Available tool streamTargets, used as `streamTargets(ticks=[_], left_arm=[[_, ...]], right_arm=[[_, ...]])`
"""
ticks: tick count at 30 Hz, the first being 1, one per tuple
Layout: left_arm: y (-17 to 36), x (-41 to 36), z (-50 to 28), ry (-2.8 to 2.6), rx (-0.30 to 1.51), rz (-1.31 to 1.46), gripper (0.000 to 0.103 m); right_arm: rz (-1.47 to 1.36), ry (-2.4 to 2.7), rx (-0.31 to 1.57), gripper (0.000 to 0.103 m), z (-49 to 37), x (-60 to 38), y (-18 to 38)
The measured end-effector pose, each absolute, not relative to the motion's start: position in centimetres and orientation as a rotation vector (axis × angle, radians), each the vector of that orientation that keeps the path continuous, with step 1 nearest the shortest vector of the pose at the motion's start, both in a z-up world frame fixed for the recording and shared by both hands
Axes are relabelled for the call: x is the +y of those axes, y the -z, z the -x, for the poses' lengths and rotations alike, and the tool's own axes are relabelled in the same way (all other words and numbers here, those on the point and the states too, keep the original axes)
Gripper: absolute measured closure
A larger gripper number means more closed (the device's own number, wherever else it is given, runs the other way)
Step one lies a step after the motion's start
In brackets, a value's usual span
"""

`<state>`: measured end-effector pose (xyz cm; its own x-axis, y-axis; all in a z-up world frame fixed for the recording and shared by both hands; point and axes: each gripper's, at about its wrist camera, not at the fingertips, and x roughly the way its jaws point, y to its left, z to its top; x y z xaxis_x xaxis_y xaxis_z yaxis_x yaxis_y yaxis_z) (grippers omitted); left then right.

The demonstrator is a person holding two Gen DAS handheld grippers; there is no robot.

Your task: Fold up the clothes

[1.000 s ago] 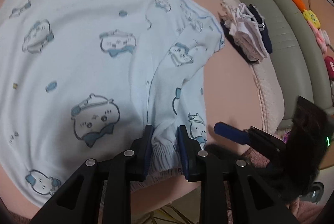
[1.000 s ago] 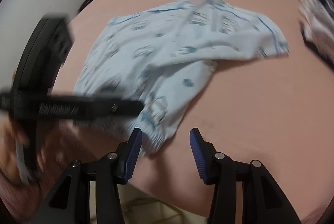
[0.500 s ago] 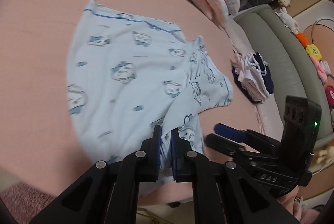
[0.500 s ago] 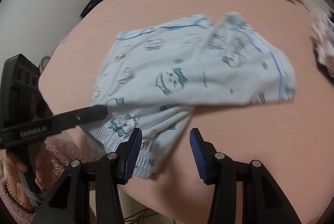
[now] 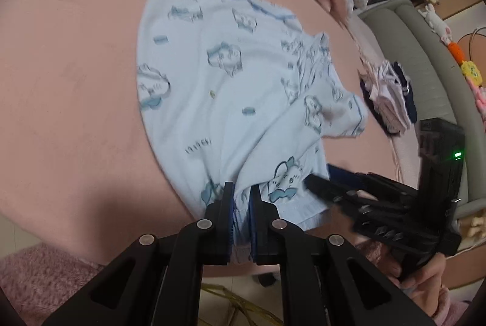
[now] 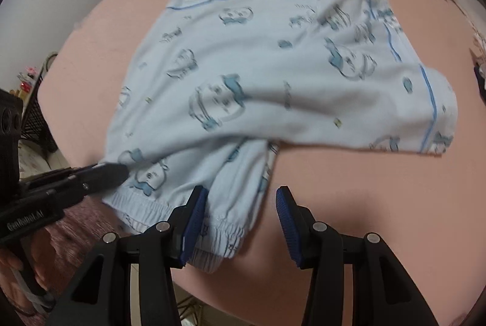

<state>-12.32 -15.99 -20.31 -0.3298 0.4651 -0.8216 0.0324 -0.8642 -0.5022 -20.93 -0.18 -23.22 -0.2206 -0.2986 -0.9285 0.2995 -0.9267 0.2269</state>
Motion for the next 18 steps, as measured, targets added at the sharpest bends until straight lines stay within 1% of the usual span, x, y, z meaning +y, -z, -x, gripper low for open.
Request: streamTargets(ticks=[1, 3, 5, 9, 14, 18], left_arm=[[20.5, -15.6, 12.4, -2.281, -0.604, 1.643, 0.096], [20.5, -15.5, 12.4, -2.301, -0.589, 1.645, 0.096], [20.0, -15.7, 12.4, -2.303, -0.619, 1.616, 0.096], [19.6, -16.2, 12.3, -2.31, -0.659, 1.592, 0.096], [19.4, -16.8, 12.3, -2.321, -0.702, 1.573, 0.096], [19.2, -17.2, 12.3, -2.328, -0.736, 1.558, 0.096]], right_arm=[[-1.661, 2.199, -0.053, 0.056, 20.7, 0.5, 23.1], [-1.643, 2.207, -0.143, 0.056, 20.3, 1.6, 22.7], [-1.61, 2.22, -0.158, 0.056, 19.8, 1.9, 22.0], [-1.524, 2.185, -0.06, 0.056, 18.2, 0.2, 20.8], [-1.528, 2.134, 0.157, 0.056, 16.4, -2.9, 21.8], [-1.552, 2.132, 0.189, 0.056, 16.5, -3.9, 22.6]])
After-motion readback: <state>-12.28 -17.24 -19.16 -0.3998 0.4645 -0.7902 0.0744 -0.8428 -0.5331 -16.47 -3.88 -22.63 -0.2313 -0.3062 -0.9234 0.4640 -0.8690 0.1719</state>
